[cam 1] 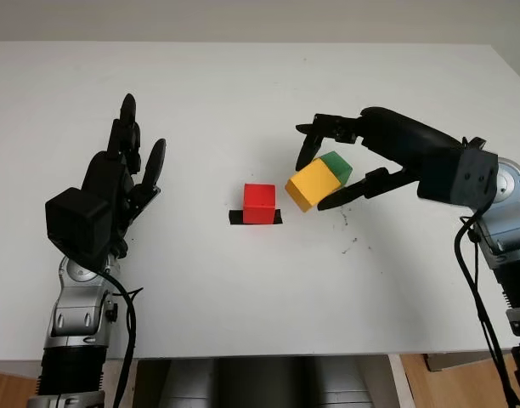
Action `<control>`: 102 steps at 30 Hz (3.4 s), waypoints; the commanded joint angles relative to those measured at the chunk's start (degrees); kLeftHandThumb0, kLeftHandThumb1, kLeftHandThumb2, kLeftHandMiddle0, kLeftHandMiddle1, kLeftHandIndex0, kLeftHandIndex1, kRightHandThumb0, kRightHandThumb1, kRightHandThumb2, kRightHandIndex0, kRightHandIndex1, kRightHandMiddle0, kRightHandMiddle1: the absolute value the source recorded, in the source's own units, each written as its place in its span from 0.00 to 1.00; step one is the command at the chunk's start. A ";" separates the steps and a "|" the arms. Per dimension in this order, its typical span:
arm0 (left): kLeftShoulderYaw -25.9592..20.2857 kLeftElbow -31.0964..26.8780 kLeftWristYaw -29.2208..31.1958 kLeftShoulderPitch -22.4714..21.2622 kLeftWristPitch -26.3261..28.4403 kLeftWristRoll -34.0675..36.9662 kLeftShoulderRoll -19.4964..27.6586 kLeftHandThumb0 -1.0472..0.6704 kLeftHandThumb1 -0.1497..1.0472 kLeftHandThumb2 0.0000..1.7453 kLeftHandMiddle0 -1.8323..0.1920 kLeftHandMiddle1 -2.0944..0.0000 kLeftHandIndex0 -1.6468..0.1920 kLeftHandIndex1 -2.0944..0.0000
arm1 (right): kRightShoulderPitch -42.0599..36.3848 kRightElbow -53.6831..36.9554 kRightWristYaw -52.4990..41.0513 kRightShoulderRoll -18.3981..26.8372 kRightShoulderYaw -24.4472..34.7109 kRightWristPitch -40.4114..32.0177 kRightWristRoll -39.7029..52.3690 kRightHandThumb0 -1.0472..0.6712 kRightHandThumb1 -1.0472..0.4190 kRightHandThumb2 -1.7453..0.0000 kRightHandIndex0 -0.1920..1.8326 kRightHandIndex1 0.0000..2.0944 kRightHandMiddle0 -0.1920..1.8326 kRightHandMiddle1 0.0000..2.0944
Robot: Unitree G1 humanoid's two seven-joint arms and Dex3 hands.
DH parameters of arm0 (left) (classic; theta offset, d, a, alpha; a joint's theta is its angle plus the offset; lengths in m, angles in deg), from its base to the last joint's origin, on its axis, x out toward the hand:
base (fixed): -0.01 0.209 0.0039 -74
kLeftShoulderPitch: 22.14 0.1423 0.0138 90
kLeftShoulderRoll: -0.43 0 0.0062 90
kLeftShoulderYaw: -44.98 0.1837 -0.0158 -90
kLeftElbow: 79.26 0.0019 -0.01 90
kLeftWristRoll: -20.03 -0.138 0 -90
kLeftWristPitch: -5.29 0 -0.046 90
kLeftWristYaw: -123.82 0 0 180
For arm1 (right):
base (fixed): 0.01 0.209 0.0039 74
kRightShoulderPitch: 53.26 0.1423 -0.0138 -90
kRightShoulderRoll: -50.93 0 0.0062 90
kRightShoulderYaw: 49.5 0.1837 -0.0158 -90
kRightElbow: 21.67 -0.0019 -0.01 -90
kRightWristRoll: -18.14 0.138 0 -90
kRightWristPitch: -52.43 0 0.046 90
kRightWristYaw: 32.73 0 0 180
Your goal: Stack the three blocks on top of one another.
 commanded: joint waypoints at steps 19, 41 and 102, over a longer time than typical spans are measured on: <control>0.50 -1.87 -1.04 1.19 0.17 -0.59 -0.02 0.23 1.00 0.27 0.95 0.98 0.93 0.97 | -3.27 -18.85 16.60 -20.39 5.98 -44.02 9.65 0.34 0.03 0.97 0.19 0.01 0.19 0.86; 1.31 -2.87 -2.22 1.71 0.80 -2.25 -0.03 0.21 1.00 0.27 0.96 0.97 0.94 0.98 | -7.56 -23.83 22.71 -23.58 5.27 -50.56 8.02 0.37 0.02 0.97 0.18 0.02 0.16 0.86; 0.50 -5.56 0.45 3.06 3.26 -1.16 0.96 0.21 1.00 0.27 0.98 0.98 0.96 0.98 | -7.14 -15.18 19.85 -23.95 1.27 -42.24 1.98 0.36 0.04 0.97 0.19 0.03 0.19 0.83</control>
